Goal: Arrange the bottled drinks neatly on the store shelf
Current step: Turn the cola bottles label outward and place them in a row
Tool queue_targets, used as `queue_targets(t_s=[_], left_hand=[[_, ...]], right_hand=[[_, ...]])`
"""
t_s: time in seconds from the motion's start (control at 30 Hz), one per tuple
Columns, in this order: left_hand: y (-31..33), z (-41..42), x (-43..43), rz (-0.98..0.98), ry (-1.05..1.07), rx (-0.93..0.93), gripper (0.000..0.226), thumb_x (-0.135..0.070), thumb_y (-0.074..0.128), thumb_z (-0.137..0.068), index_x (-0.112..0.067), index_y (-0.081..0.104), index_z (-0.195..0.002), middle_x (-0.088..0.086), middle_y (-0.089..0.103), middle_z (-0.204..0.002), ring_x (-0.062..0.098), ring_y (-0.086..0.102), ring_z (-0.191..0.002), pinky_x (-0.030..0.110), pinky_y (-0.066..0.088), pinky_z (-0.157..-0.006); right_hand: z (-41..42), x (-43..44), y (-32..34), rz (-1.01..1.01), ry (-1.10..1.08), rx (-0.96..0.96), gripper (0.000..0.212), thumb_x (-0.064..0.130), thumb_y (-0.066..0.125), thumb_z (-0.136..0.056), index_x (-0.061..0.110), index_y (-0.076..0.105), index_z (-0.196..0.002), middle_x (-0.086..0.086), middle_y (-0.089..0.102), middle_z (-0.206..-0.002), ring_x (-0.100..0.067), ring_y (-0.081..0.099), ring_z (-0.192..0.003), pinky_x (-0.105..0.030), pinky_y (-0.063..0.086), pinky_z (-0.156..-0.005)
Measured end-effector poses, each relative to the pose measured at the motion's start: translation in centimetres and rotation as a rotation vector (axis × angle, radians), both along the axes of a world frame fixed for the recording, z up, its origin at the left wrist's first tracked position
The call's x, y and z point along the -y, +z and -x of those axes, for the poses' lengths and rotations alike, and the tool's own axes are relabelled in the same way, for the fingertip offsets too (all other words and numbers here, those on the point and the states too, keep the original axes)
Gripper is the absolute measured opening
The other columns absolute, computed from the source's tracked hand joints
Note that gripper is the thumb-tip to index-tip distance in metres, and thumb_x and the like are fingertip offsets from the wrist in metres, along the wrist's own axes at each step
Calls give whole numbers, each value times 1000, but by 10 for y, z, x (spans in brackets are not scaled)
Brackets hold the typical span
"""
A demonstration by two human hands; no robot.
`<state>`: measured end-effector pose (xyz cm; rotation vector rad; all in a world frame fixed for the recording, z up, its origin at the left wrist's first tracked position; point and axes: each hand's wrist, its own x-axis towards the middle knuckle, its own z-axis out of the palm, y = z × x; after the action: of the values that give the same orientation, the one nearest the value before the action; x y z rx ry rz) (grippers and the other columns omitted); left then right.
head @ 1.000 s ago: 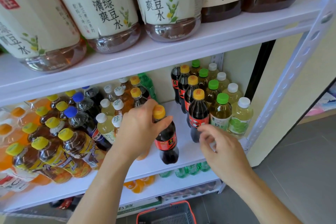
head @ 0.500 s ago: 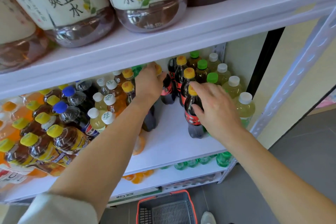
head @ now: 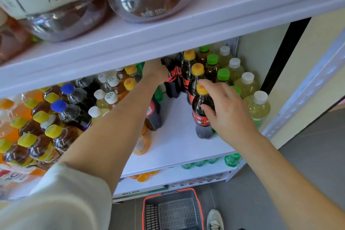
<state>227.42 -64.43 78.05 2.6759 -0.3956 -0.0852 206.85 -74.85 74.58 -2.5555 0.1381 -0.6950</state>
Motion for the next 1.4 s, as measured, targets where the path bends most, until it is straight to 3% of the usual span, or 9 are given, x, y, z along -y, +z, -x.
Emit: queue_targets(t_s=[0.13,0.27,0.43,0.67,0.83,0.97,1.1,1.2,1.4], left_hand=[[1,27,-22,-9,-62,199,45,4,44,-90,-5,52,-134,20,64,-118,37,62,-103,37,47,-73],[0,64,-62,-110,-161,641,39,3,49,-75,-3,71,-107,24,64,-109,44,56,-105,47,46,-86],[-6,70,-92,-550,-143,459,38,-13,49,-94,-8,54,-132,21,45,-135,41,45,-117,44,39,-97],[6,112,-107,-215,-388,358,20,-26,62,-95,-8,65,-103,13,52,-105,34,58,-81,36,47,-67],[34,147,-132,242,-227,500,16,-29,70,-88,-15,67,-82,4,62,-82,22,56,-67,34,44,-59],[57,160,-148,655,-31,338,22,-40,64,-88,-24,67,-74,-6,63,-60,8,54,-52,22,43,-50],[63,160,-172,1056,-49,-153,25,-44,64,-89,-24,72,-77,-10,53,-56,7,52,-52,20,45,-49],[51,169,-185,1168,-179,-438,17,-39,68,-85,-30,77,-95,-4,73,-86,10,68,-81,27,56,-71],[19,208,-191,1305,-306,-885,102,-45,90,-59,9,45,-133,29,61,-116,37,57,-103,49,46,-90]], right_hand=[[3,-2,-2,17,-7,0,65,4,71,-82,13,48,-141,-13,58,-114,-33,54,-101,-41,48,-80],[8,-9,-6,0,-39,65,62,0,68,-82,11,48,-139,-16,55,-119,-35,53,-105,-47,49,-87],[20,-22,-11,-18,-90,288,45,-7,59,-83,3,58,-126,-17,56,-114,-33,53,-102,-42,46,-88],[48,-67,-22,-145,146,72,39,14,60,-89,8,55,-127,-4,55,-112,-23,53,-101,-34,45,-83],[53,-88,-32,-404,262,-226,72,42,69,-87,33,29,-147,21,38,-133,5,34,-121,0,22,-94],[64,-99,-25,-759,345,-313,68,50,77,-74,64,34,-124,27,66,-108,6,63,-100,-10,46,-79],[86,-115,-10,-877,338,-270,60,64,74,-69,53,46,-120,9,73,-98,-13,70,-84,-34,54,-77],[97,-127,7,-1150,383,-301,44,53,74,-73,42,60,-113,-5,74,-95,-27,70,-85,-40,57,-74],[114,-160,20,-1725,596,-376,54,57,76,-75,13,70,-105,-23,69,-86,-32,68,-70,-38,57,-66]])
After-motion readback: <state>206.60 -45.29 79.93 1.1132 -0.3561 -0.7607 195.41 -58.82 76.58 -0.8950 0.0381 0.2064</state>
